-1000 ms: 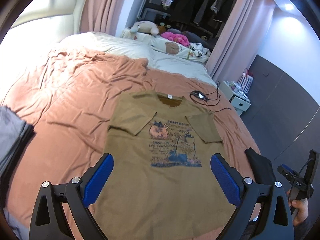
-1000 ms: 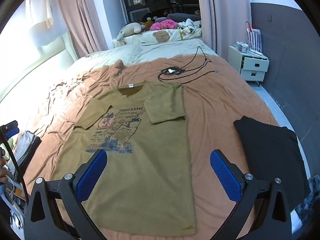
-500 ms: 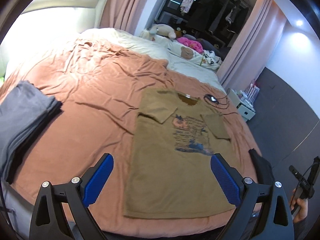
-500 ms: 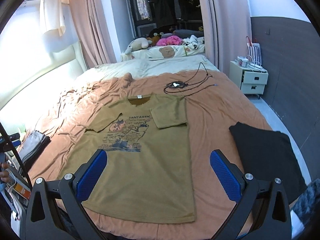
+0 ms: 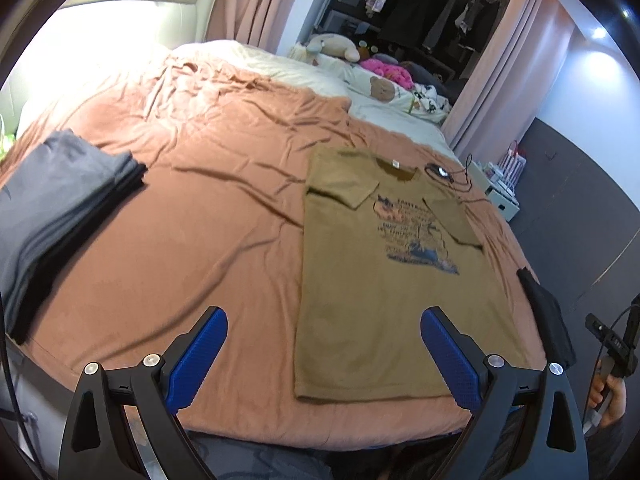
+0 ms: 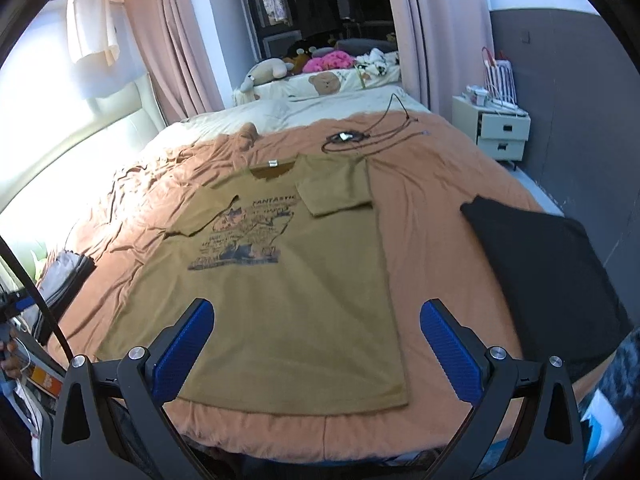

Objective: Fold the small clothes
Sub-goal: 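Open both tools and lift them back above the folded shirt, then move both tools down to the shirt's hem edge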

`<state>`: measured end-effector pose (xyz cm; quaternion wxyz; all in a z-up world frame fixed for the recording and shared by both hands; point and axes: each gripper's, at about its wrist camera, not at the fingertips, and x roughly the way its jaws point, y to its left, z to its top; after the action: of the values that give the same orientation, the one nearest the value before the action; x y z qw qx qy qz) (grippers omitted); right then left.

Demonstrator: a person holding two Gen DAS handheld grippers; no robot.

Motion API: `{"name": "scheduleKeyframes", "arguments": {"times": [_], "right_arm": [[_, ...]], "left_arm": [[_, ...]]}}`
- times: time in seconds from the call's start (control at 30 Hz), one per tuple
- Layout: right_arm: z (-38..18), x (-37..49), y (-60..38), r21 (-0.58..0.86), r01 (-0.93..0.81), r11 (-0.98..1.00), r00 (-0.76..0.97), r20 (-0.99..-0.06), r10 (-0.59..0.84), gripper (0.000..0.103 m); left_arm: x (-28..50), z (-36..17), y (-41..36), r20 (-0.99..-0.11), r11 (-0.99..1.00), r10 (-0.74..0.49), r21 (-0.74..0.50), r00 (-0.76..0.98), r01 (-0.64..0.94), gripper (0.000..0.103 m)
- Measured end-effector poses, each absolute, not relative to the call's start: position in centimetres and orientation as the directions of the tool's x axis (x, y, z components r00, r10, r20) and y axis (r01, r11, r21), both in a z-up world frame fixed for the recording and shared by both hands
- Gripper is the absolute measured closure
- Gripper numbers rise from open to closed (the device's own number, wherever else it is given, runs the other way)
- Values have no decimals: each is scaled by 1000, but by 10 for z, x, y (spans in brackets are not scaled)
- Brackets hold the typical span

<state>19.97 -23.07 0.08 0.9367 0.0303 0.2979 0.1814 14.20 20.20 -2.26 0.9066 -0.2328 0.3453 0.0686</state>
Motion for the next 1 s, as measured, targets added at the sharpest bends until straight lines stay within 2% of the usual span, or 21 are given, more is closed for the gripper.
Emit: {"name": "scheduleKeyframes", "arguments": {"times": [0.23, 0.4, 0.47, 0.6, 0.77, 0.9, 1.0], "right_arm": [[-27, 225, -238, 226, -294, 929, 719, -588, 371, 0], [-55, 249, -246, 292, -252, 923, 667, -638, 384, 0], [-64, 259, -248, 297, -239, 925, 647, -662, 379, 0], [-77, 276, -254, 323, -214, 922, 620, -685, 383, 0], [-91, 298, -263, 359, -193, 913, 578, -710, 401, 8], [-101, 311, -276, 398, -164, 903, 548, -725, 418, 19], [-110, 317, -285, 409, -134, 903, 532, -739, 414, 22]], "left_arm": [[146, -66, 218, -705, 840, -70, -424, 706, -339, 23], [154, -96, 228, -739, 813, -94, -443, 667, -377, 24], [159, -107, 230, -752, 804, -115, -454, 650, -384, 30], [170, -126, 230, -770, 796, -147, -465, 621, -388, 32], [186, -148, 228, -786, 779, -199, -489, 585, -393, 39], [191, -159, 222, -777, 756, -259, -533, 574, -381, 39], [193, -164, 219, -764, 736, -291, -563, 575, -375, 42]]}}
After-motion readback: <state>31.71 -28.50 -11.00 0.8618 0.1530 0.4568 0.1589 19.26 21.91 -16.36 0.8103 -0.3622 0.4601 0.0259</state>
